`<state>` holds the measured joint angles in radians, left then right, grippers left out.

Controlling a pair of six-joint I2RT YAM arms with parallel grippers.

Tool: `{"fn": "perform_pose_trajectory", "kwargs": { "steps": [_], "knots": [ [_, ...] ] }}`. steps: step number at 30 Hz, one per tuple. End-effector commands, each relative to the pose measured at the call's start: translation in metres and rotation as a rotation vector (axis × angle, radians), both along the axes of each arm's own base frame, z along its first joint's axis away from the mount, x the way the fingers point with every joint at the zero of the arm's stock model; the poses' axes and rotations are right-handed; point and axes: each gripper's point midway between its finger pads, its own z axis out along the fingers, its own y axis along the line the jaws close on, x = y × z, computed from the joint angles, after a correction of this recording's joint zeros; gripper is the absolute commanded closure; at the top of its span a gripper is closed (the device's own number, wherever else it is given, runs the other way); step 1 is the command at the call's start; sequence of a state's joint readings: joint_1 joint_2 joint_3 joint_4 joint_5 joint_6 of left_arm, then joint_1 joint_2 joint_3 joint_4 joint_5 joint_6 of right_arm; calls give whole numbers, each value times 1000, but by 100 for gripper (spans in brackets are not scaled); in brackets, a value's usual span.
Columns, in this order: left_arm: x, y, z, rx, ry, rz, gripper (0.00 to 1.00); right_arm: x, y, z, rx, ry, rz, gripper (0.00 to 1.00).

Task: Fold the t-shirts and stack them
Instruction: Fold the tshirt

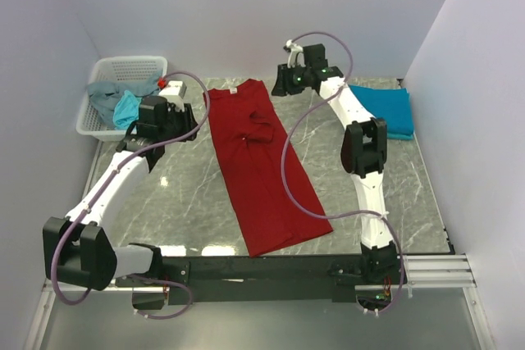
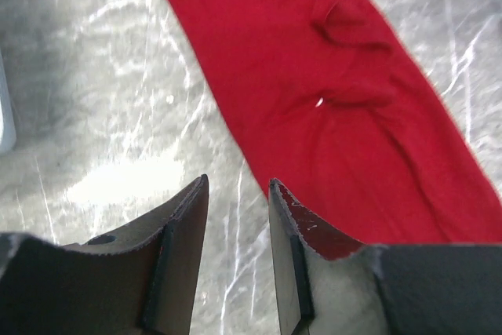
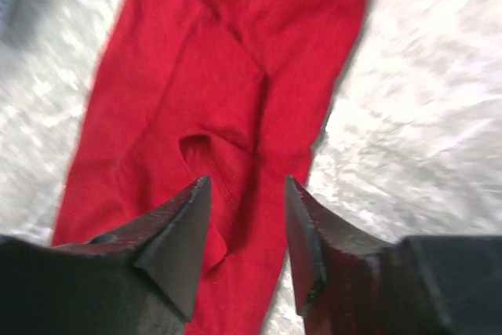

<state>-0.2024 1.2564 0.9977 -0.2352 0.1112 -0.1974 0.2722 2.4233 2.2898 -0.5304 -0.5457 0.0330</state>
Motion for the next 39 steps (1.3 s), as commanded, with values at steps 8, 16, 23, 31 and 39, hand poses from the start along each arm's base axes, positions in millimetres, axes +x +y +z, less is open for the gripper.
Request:
{"fn": "perform_pose_trajectory", "kwargs": {
  "steps": [8,16,23,31,39],
  "knots": [
    [1,-2,-1,29,-12,-35,57,-27,45,-41,-169,-25,133,42],
    [1,-10,1,9,-8,-76,57,-62,46,-48,-299,-82,231,43],
    [-2,-17,2,-19,-4,-110,56,-61,39,-62,-387,-63,227,44],
    [-4,-20,2,-27,-3,-124,56,-53,37,-50,-410,-115,152,46],
    [-5,-22,3,-32,-3,-136,55,-50,43,-65,-419,-73,149,48]
  ]
}}
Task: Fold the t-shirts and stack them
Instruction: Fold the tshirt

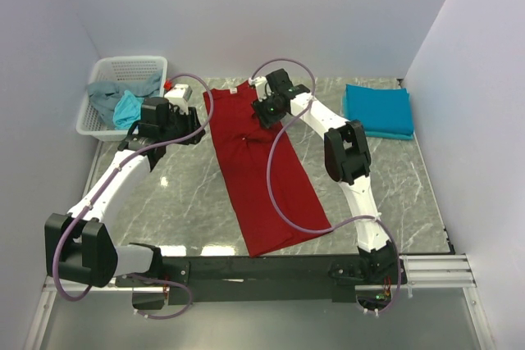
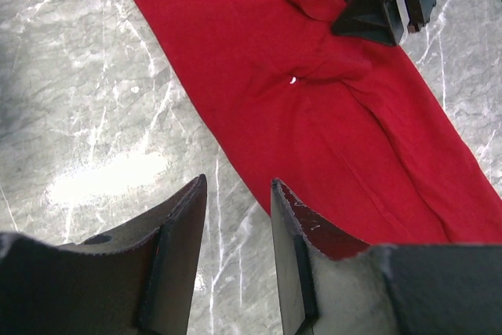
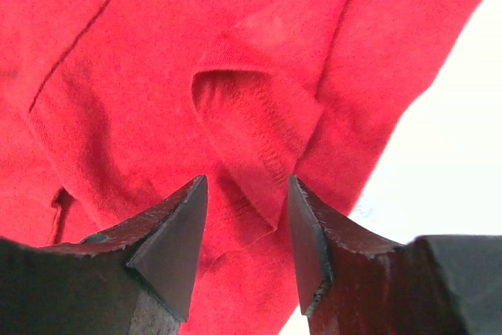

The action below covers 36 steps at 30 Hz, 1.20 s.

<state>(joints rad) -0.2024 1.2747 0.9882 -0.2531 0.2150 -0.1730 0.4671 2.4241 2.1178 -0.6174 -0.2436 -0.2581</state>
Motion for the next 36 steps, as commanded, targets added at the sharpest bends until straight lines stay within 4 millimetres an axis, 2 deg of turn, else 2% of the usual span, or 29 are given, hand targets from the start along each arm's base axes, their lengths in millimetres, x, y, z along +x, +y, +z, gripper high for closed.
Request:
{"fn": "perform_pose_trajectory", "kwargs": {
  "steps": [1,3,9,15,20,30,34,36],
  "knots": [
    [4,-6,15,-13,-47,-35,55,15,7,29,18,-74,-28,48],
    [4,-7,15,-14,-47,-34,55,19,6,29,16,-81,-52,52],
    [4,-9,12,-19,-36,-46,55,19,10,34,35,-81,-43,53],
    [4,-8,12,-16,-36,-44,55,10,34,40,98,-72,-16,50],
    [4,-8,13,-14,-38,-42,54,13,50,28,154,-31,-65,50],
    [4,-9,13,-15,-38,-48,54,28,54,17,104,-67,-129,53],
    [4,-9,14,-16,-39,-48,54,32,52,17,82,-87,-152,61],
    [4,-8,13,-14,-37,-46,54,34,49,15,63,-92,-166,77]
  ]
}}
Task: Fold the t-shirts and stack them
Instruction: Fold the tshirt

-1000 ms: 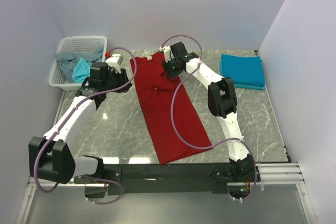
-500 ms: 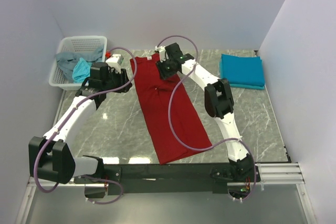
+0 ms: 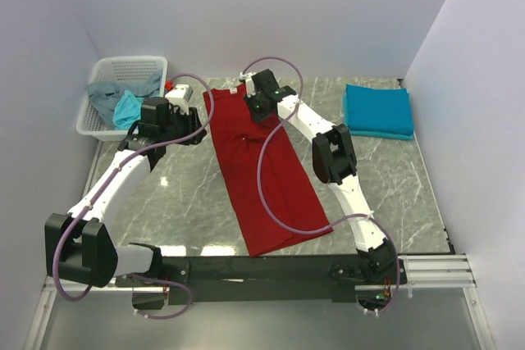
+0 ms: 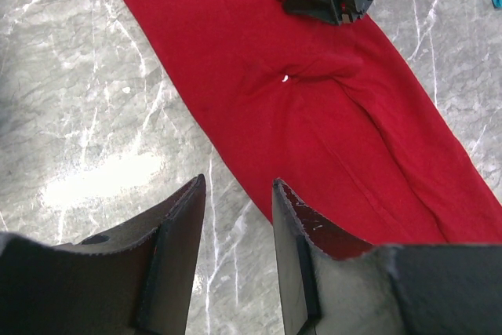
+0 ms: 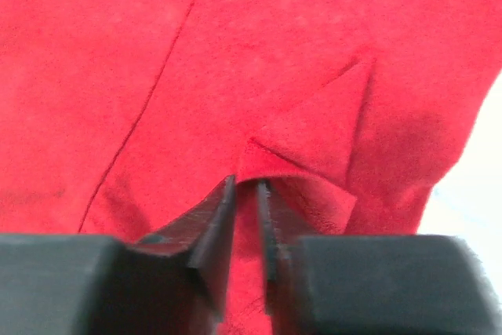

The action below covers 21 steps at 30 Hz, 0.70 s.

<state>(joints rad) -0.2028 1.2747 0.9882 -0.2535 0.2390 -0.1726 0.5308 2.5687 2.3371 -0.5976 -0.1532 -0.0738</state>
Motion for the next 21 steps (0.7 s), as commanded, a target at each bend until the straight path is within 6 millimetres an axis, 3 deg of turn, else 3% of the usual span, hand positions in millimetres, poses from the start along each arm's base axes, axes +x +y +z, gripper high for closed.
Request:
{"fn": "perform_pose_trajectory", "kwargs": {
  "steps": [1,2,4,7,8,12,14,18,21],
  "knots": [
    [6,-5,13,-5,-40,-25,55,12,0,16,-13,-58,-38,83],
    [5,-5,13,-3,-41,-27,54,12,-3,16,-19,-60,-42,94],
    [6,-4,13,-2,-42,-26,54,14,-6,20,-15,-67,-45,100],
    [5,-4,12,-1,-39,-25,54,21,-14,46,30,-100,-64,100],
    [5,-4,12,-2,-42,-26,54,29,-25,65,53,-125,-87,100],
    [6,-6,12,-7,-39,-32,54,47,-53,99,123,-160,-147,100],
    [6,-6,11,-6,-36,-34,54,54,-69,101,135,-156,-179,100],
    [5,-6,11,-6,-40,-36,54,63,-94,86,123,-130,-226,99],
    [4,-9,11,-13,-39,-52,54,64,-108,74,106,-110,-251,79]
  ]
}}
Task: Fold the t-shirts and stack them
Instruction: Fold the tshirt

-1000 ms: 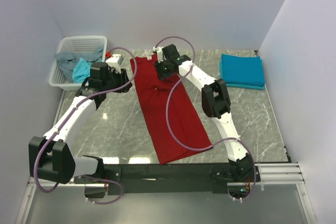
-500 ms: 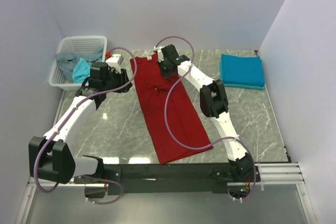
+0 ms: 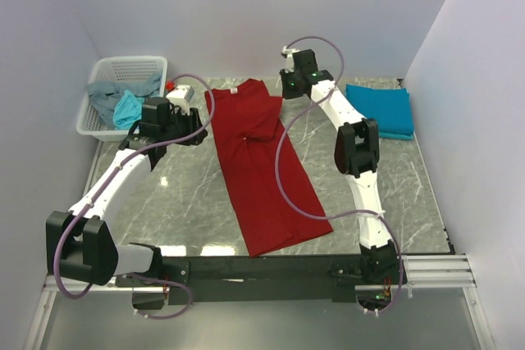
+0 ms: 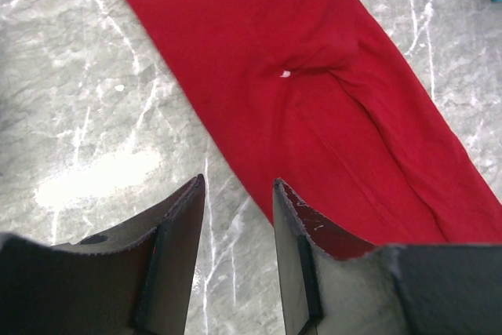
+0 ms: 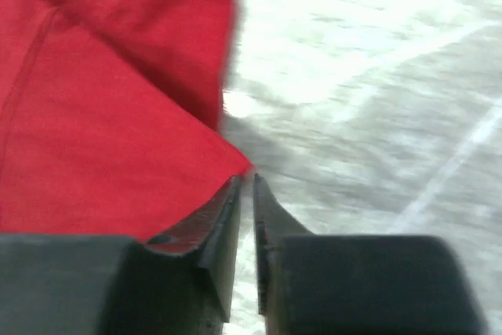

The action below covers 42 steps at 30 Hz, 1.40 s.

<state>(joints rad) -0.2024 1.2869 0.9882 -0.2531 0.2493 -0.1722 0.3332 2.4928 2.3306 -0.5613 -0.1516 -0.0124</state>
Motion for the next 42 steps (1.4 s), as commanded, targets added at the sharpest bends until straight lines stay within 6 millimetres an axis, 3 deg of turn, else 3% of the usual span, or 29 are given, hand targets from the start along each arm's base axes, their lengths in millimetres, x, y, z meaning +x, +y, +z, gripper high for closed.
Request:
{"fn": "perform_pose_trajectory", "kwargs": {
  "steps": [1,5,11,13,16,17,19,20,21,23,24,26,27,31,35,42],
  "knots": [
    [3,-10,16,-19,-52,-59,54,2,-7,24,18,-39,-20,68],
    [-1,-22,14,-53,-49,-130,53,3,-19,24,12,-34,-34,57],
    [-5,-40,5,-56,-22,-208,51,-8,-26,26,49,-20,11,56],
    [-6,-46,3,-49,-25,-226,50,-15,-17,31,106,-17,68,57],
    [-10,-65,-8,-25,-2,-289,50,-22,-12,32,198,22,129,58],
    [-10,-81,-2,-15,-15,-333,50,-21,-17,34,227,29,136,58],
    [-13,-105,-18,45,2,-427,49,-29,-11,42,344,72,190,59],
    [-6,-115,-13,86,-43,-466,49,-30,-13,44,376,84,199,59],
    [-1,-121,-29,164,-62,-531,49,-28,-20,47,403,76,200,59],
    [6,-138,-35,235,-110,-613,49,-34,-21,50,421,84,233,60],
    [13,-140,-55,294,-108,-655,48,-36,-22,50,419,84,239,60],
    [28,-145,-59,348,-129,-677,48,-41,-26,49,412,87,244,60],
    [34,-145,-76,386,-119,-699,48,-40,-30,50,415,77,242,60],
    [52,-153,-87,458,-167,-752,49,-48,-35,47,445,97,243,61],
    [63,-174,-81,480,-238,-797,50,-52,-31,50,475,113,260,61],
    [81,-195,-113,544,-202,-835,51,-54,-30,60,529,127,273,61]
  ]
}}
